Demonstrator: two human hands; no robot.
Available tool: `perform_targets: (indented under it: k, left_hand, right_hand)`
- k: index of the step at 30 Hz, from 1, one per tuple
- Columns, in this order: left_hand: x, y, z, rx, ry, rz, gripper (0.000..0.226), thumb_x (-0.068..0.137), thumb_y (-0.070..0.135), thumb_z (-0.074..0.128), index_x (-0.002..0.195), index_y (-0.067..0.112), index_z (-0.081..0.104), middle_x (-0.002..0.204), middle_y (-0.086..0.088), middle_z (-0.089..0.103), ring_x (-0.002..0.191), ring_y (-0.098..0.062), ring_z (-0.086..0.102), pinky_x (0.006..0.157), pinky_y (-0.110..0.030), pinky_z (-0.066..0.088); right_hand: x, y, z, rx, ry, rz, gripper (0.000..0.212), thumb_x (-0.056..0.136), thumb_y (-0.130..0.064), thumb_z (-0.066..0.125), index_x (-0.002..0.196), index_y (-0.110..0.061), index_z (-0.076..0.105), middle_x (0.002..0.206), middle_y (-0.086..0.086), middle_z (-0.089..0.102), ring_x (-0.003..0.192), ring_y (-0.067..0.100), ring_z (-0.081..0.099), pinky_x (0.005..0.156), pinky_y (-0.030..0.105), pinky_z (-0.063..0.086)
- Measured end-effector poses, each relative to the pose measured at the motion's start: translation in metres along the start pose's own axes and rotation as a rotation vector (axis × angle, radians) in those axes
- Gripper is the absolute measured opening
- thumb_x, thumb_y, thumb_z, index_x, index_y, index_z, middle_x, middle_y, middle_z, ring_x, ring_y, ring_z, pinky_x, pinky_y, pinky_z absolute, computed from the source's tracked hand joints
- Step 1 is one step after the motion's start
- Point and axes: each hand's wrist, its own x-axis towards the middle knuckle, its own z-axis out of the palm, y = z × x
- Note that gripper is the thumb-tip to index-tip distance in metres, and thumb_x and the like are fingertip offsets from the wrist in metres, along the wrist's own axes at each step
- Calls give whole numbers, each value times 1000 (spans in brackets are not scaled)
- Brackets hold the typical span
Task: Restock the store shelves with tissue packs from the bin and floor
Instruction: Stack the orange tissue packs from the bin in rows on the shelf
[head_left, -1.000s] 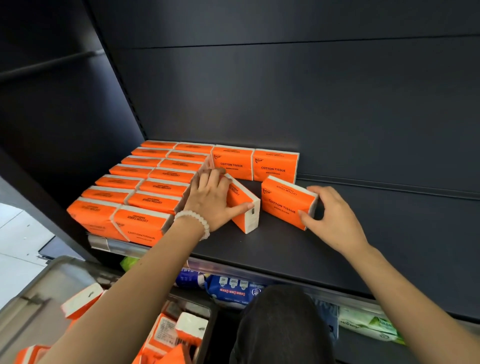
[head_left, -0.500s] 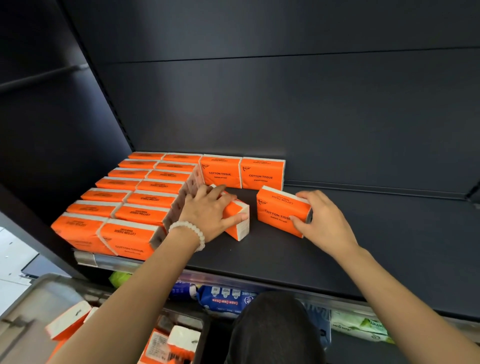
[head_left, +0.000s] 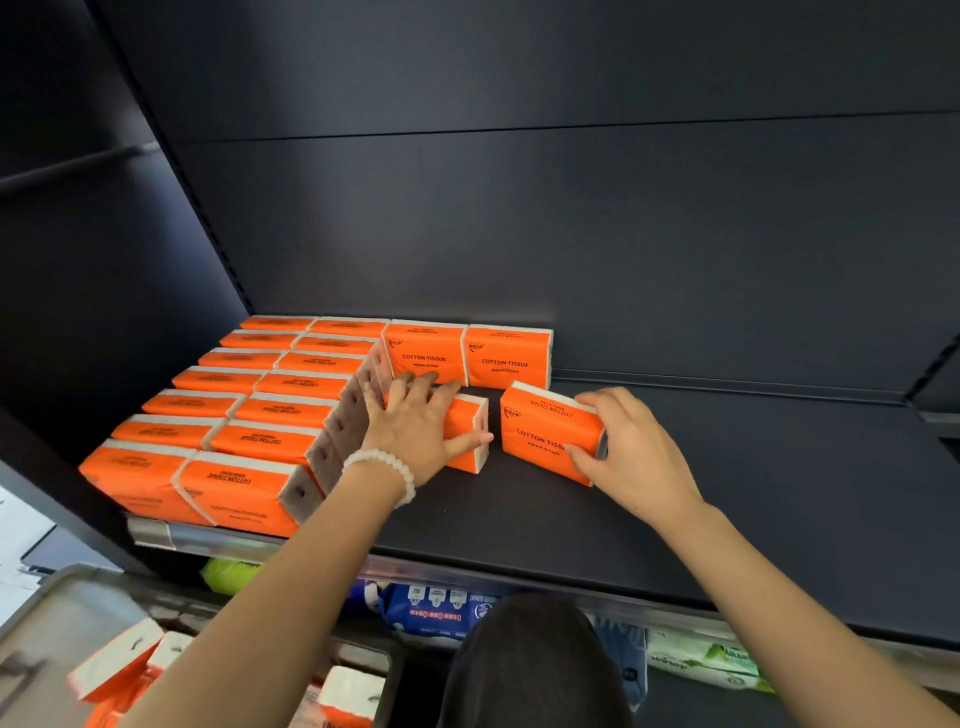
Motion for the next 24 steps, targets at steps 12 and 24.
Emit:
perform_targets:
  k: [12,24]
  left_hand:
    - [17,-33,-9,273,133,259,53,79,33,70,129,30,50,120,0,60,110,-32,55,100,-52,36]
    - [92,-55,-2,270,224,131,49,89,32,59,134,31,40,132,-1,44,116,-28,49,93,-42,37]
  right_hand:
    - [34,-12,22,-381,219,-177,49,54,-21,90,98,-13,70,91,4,68,81,27,63,68,37,48]
    - [106,-19,55,-272,255,-221,46,58,-17,88,99,-9,69,93,8,66,81,32,61,67,39,51]
